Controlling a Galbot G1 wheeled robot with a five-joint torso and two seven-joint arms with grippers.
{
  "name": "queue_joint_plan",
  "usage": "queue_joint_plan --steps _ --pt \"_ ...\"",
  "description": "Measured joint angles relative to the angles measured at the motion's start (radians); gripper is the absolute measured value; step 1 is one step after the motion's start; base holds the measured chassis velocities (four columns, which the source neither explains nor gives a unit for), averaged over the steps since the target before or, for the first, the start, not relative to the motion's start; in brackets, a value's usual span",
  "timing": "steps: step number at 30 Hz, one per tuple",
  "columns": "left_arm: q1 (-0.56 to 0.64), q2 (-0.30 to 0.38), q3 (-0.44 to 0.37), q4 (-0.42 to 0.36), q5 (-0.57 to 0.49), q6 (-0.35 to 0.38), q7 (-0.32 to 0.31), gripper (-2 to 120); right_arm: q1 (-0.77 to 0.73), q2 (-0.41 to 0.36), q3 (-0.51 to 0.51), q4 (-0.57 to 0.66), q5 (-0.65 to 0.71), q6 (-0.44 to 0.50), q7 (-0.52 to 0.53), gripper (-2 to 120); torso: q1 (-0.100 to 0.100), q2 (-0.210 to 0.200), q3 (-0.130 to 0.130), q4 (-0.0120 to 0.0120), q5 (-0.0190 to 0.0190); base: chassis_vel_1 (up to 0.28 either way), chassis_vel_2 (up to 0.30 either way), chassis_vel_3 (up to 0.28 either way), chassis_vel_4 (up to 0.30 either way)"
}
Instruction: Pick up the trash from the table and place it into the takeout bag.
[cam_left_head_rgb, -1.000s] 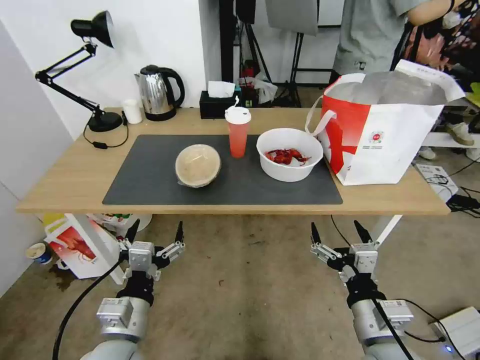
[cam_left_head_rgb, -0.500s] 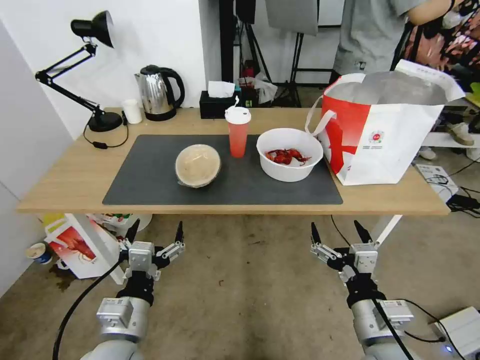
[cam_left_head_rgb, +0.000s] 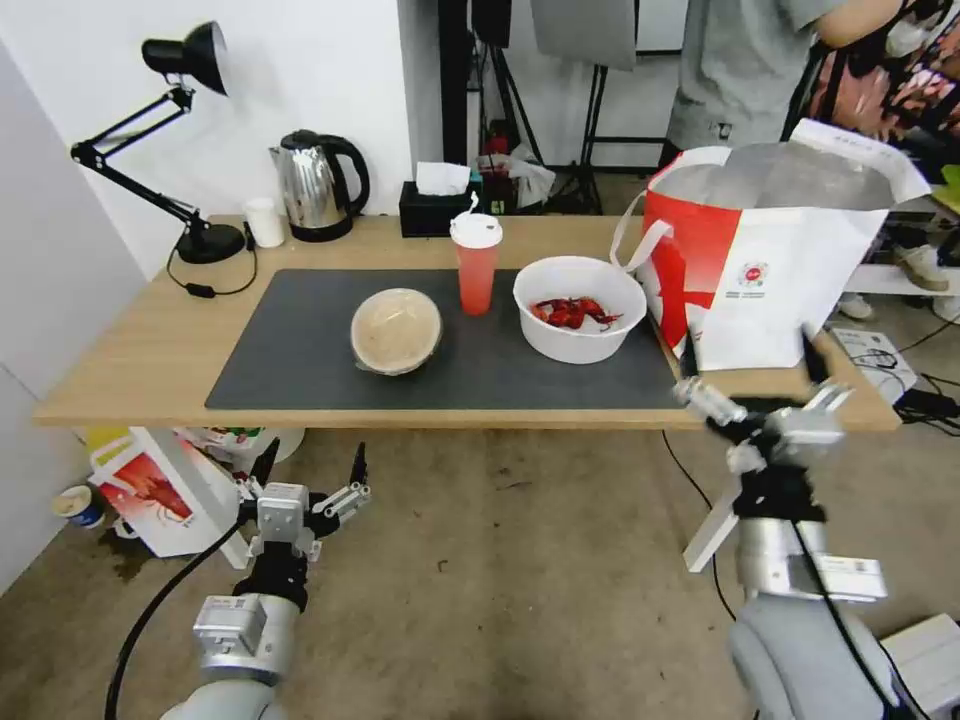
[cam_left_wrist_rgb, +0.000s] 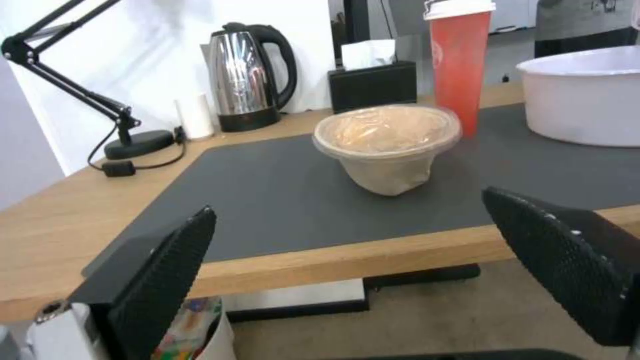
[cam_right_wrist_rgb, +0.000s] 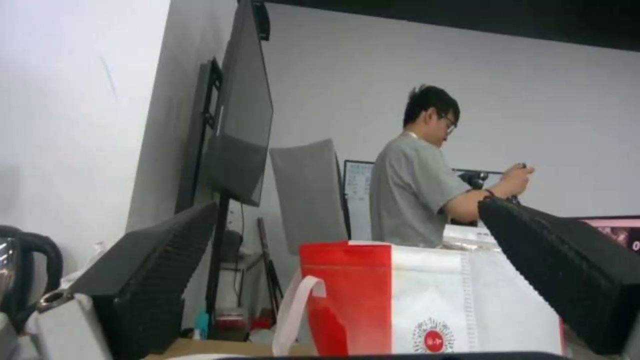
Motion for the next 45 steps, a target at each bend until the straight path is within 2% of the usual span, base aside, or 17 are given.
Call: queue_joint_plan --steps 7,8,11,14,24,31,32,35,36,38,42,45 --pt "0.0 0.0 0.0 0.0 0.0 0.0 0.0 100 -0.003 -0.006 -0.003 0.016 0.006 -0.004 0.002 100 0.0 0.0 0.0 0.0002 -0.0001 0.0 0.0 0.0 0.0" --pt "0.0 0.0 0.0 0.0 0.0 0.0 0.0 100 -0.012 -0.012 -0.006 0.04 0.019 -0.021 -0.001 100 0.0 0.0 0.0 0.0003 0.0006 0.0 0.0 0.0 0.0" --pt "0.0 0.0 0.0 0.0 0.0 0.0 0.0 100 -0.059 -0.042 -0.03 0.163 0.082 -0.105 -0.042 100 0.0 0.0 0.0 -0.0003 -0.001 0.0 0.0 0.0 0.0" --pt "0.0 0.0 0.0 0.0 0.0 0.0 0.0 100 -0.072 -0.052 -0.052 0.176 0.092 -0.124 -0.072 100 0.0 0.0 0.0 0.0002 0.0001 0.0 0.0 0.0 0.0" --pt "0.0 0.0 0.0 0.0 0.0 0.0 0.0 100 -0.069 -0.115 -0.068 0.196 0.166 -0.186 -0.152 100 0.0 0.0 0.0 0.0001 0.0 0.0 0.0 0.0 0.0" --pt "0.0 0.0 0.0 0.0 0.0 0.0 0.0 100 -0.027 -0.25 -0.04 0.197 0.299 -0.285 -0.176 100 0.0 0.0 0.0 0.0001 0.0 0.0 0.0 0.0 0.0" --pt "0.0 0.0 0.0 0.0 0.0 0.0 0.0 100 -0.027 -0.25 -0.04 0.197 0.299 -0.285 -0.176 100 0.0 0.0 0.0 0.0001 0.0 0.0 0.0 0.0 0.0" --pt "0.0 0.0 0.0 0.0 0.0 0.0 0.0 100 0.034 -0.336 -0.002 0.196 0.384 -0.336 -0.173 100 0.0 0.0 0.0 0.0002 0.0 0.0 0.0 0.0 0.0" --pt "0.0 0.0 0.0 0.0 0.0 0.0 0.0 100 0.034 -0.336 -0.002 0.196 0.384 -0.336 -0.173 100 0.0 0.0 0.0 0.0002 0.0 0.0 0.0 0.0 0.0" --pt "0.0 0.0 0.0 0.0 0.0 0.0 0.0 100 0.086 -0.395 0.017 0.196 0.455 -0.361 -0.161 100 0.0 0.0 0.0 0.0001 0.0001 0.0 0.0 0.0 0.0" --pt "0.0 0.0 0.0 0.0 0.0 0.0 0.0 100 0.146 -0.451 0.028 0.195 0.522 -0.383 -0.152 100 0.0 0.0 0.0 0.0 0.0002 0.0 0.0 0.0 0.0" --pt "0.0 0.0 0.0 0.0 0.0 0.0 0.0 100 0.251 -0.549 0.042 0.18 0.646 -0.448 -0.152 100 0.0 0.0 0.0 0.0002 0.0001 0.0 0.0 0.0 0.0"
